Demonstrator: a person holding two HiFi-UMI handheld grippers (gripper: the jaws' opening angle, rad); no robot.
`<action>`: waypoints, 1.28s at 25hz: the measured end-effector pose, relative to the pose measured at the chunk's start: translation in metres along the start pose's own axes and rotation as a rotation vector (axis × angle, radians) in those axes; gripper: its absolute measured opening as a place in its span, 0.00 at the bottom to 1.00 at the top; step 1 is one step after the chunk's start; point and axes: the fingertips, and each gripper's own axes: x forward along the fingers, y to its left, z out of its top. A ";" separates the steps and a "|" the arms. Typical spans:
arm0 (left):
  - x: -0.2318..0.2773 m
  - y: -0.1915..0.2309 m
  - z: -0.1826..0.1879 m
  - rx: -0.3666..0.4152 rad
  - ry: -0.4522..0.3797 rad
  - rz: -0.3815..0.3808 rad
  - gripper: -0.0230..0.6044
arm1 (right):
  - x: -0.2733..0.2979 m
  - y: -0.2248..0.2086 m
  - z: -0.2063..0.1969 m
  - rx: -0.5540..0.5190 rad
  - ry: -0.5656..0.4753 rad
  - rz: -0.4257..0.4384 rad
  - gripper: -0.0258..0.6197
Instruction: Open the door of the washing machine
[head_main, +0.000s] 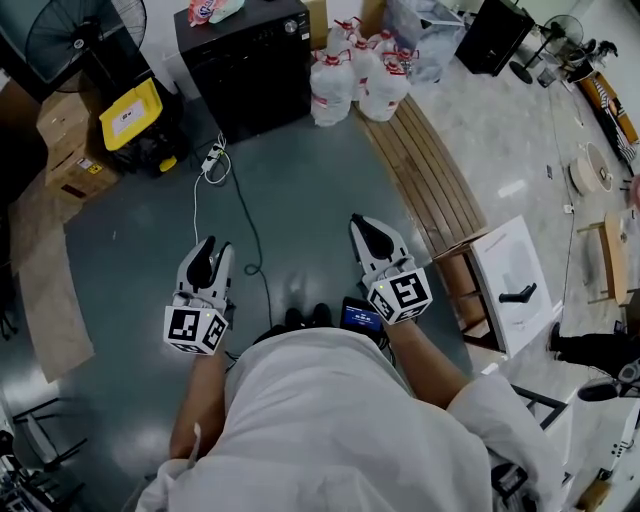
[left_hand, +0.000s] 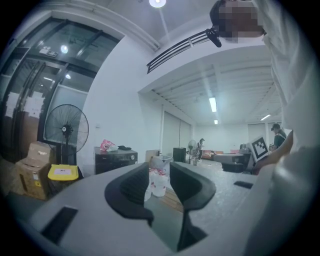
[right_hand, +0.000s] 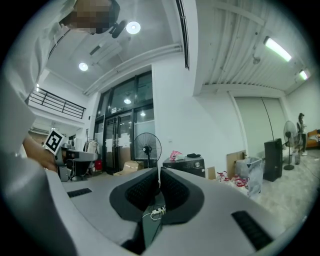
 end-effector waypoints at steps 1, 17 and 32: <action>0.002 -0.001 0.000 -0.001 0.000 0.001 0.25 | -0.001 -0.003 0.000 -0.006 -0.002 -0.001 0.09; 0.037 -0.009 -0.023 -0.044 0.034 0.022 0.24 | 0.000 -0.052 -0.027 0.064 0.019 -0.016 0.09; 0.158 0.093 -0.030 -0.088 0.005 0.093 0.19 | 0.132 -0.124 -0.034 0.036 0.112 0.025 0.09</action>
